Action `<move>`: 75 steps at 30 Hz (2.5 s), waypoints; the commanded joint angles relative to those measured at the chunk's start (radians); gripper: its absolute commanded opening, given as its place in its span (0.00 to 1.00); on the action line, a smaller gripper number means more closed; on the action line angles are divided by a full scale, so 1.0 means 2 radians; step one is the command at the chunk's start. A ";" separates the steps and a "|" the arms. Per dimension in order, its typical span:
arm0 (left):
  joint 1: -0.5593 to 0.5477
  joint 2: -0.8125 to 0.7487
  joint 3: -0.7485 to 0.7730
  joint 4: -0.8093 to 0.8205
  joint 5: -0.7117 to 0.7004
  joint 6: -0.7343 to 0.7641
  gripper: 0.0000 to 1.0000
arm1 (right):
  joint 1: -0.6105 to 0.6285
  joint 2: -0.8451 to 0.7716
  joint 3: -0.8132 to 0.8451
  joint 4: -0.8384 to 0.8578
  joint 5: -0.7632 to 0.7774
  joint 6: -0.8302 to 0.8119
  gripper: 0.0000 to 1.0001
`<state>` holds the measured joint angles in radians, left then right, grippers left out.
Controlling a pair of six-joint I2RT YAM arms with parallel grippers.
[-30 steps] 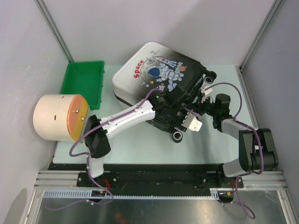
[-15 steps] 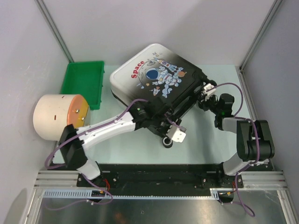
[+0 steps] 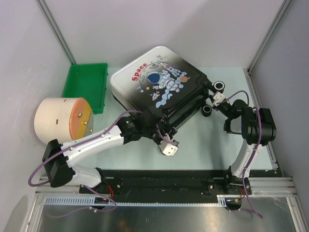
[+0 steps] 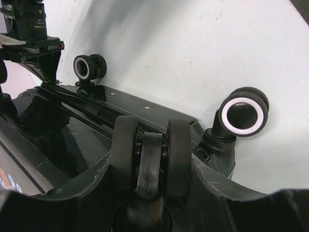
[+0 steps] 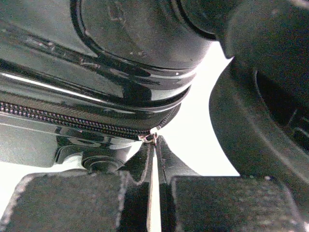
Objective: Open, take out, and arrange the luggage
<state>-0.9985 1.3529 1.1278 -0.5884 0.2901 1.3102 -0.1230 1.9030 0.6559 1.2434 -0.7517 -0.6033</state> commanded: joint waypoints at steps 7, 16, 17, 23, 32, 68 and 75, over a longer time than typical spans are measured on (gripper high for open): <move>-0.002 -0.031 -0.037 -0.230 0.054 -0.002 0.00 | -0.011 0.112 0.142 0.179 0.109 -0.074 0.00; -0.002 -0.027 -0.027 -0.230 0.057 -0.012 0.03 | -0.071 0.060 0.092 0.175 0.060 -0.033 0.56; -0.002 -0.025 -0.011 -0.230 0.056 -0.029 0.12 | -0.080 0.047 0.075 0.167 0.042 -0.031 0.64; 0.012 -0.008 0.078 -0.227 0.068 -0.111 1.00 | -0.140 -0.123 0.037 -0.130 -0.032 -0.026 0.74; 0.131 -0.064 0.175 -0.181 0.193 -0.279 1.00 | -0.146 -0.172 0.253 -0.725 -0.121 0.029 0.76; 0.466 0.130 0.104 0.199 0.254 -0.865 0.89 | -0.034 -0.059 0.357 -1.123 -0.289 0.065 0.45; 0.455 0.219 0.191 0.198 0.279 -0.817 0.88 | -0.023 -0.066 0.317 -1.382 -0.324 -0.198 0.51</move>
<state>-0.0231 1.7176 1.4124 -0.2661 0.7467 -0.3981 -0.2237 1.7687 1.3899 -0.9600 -1.3163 -0.5701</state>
